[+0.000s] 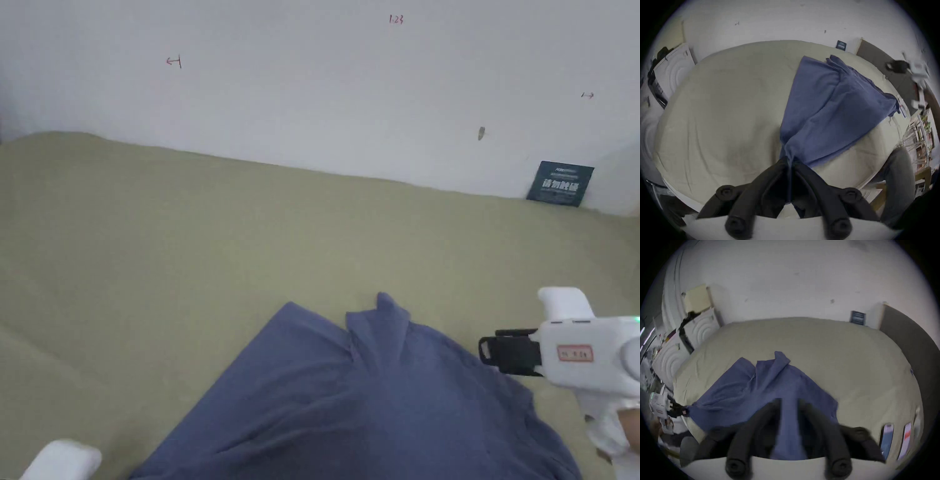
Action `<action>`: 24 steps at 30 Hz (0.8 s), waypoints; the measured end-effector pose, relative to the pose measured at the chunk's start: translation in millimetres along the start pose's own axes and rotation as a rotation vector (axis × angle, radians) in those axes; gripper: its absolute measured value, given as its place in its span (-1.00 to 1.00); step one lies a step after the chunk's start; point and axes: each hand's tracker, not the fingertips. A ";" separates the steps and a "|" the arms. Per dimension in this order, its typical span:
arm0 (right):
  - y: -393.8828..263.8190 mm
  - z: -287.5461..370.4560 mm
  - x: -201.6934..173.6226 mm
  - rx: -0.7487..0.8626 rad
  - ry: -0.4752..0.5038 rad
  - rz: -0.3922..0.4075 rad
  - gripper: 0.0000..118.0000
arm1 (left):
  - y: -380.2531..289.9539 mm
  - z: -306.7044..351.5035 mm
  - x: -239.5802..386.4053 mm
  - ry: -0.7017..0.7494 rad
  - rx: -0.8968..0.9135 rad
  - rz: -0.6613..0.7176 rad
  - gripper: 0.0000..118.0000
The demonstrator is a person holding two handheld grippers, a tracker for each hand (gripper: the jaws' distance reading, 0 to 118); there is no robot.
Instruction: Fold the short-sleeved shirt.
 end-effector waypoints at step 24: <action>63.0 -132.4 41.7 -0.334 0.065 0.069 -1.00 | -0.7 -23.3 -20.0 -0.066 -0.020 0.262 -0.95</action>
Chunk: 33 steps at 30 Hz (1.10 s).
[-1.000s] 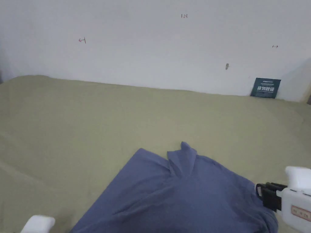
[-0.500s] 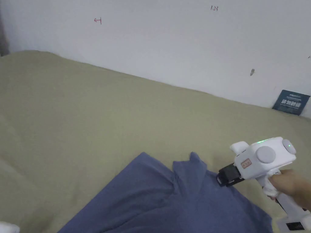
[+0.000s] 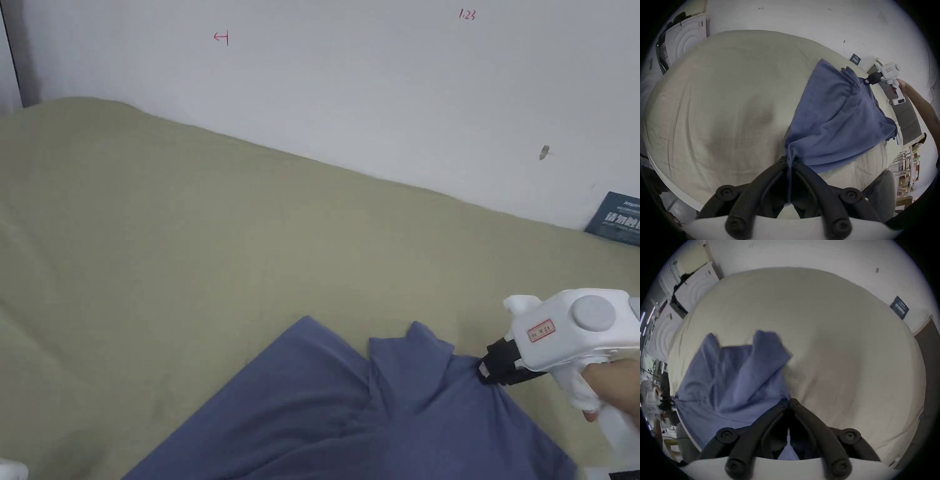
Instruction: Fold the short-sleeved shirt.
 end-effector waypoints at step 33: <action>136.1 385.3 -0.8 0.989 -0.425 -0.150 -1.00 | 467.2 187.7 102.6 0.180 0.565 -0.284 -0.95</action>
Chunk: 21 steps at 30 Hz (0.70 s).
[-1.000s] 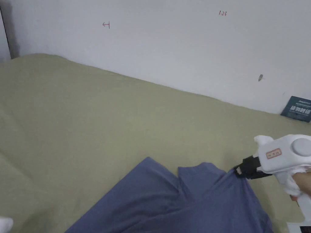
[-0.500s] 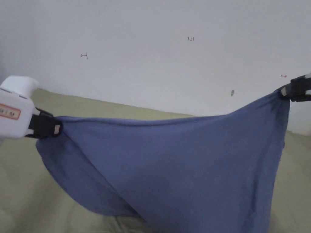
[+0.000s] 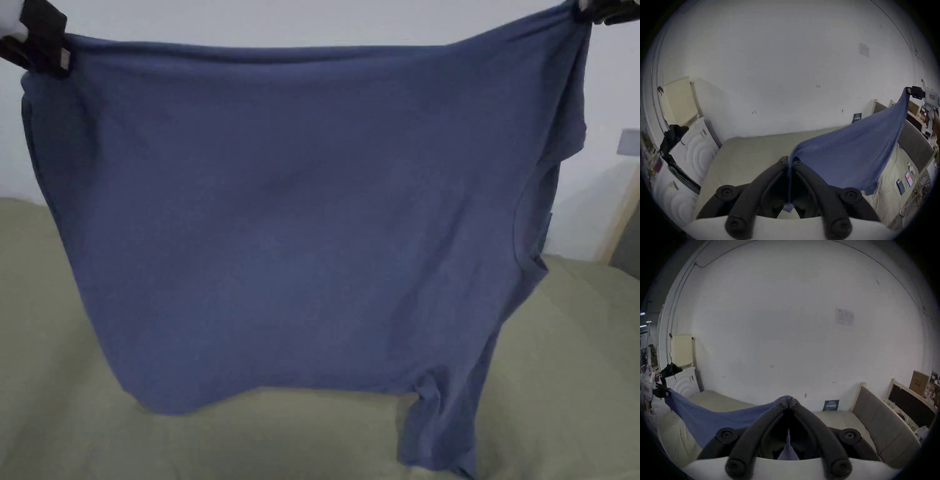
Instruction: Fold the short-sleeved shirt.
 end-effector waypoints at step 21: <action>-83.4 42.2 14.7 -0.086 0.116 -0.001 -1.00 | -100.5 24.2 -1.8 -0.069 -0.026 0.014 -0.95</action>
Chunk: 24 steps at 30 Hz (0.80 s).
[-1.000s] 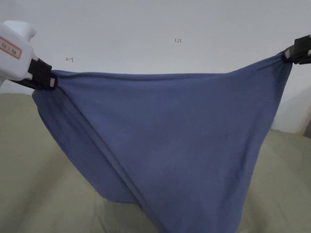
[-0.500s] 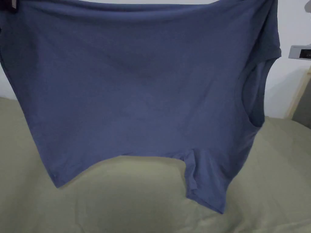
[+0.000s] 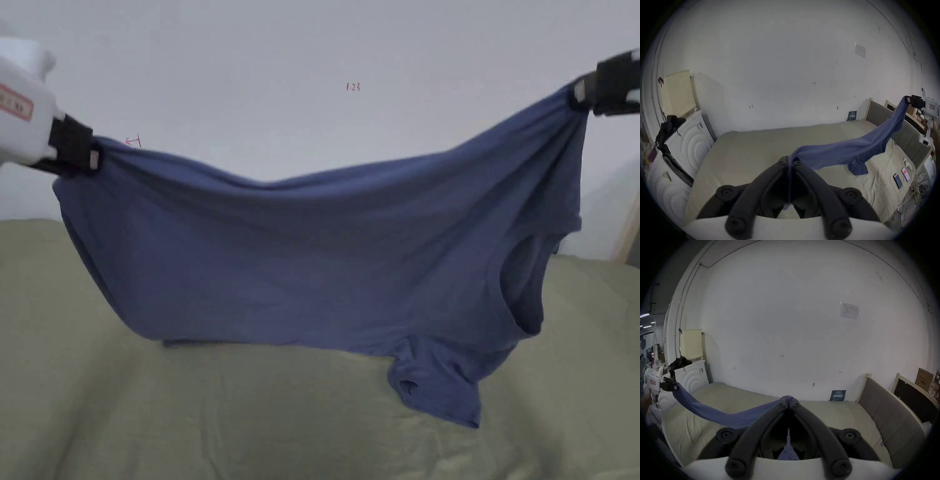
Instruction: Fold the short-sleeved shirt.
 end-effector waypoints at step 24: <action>-285.4 238.6 1.0 -0.296 0.000 -0.205 -1.00 | -315.6 140.3 22.5 -0.120 -0.196 0.078 -0.95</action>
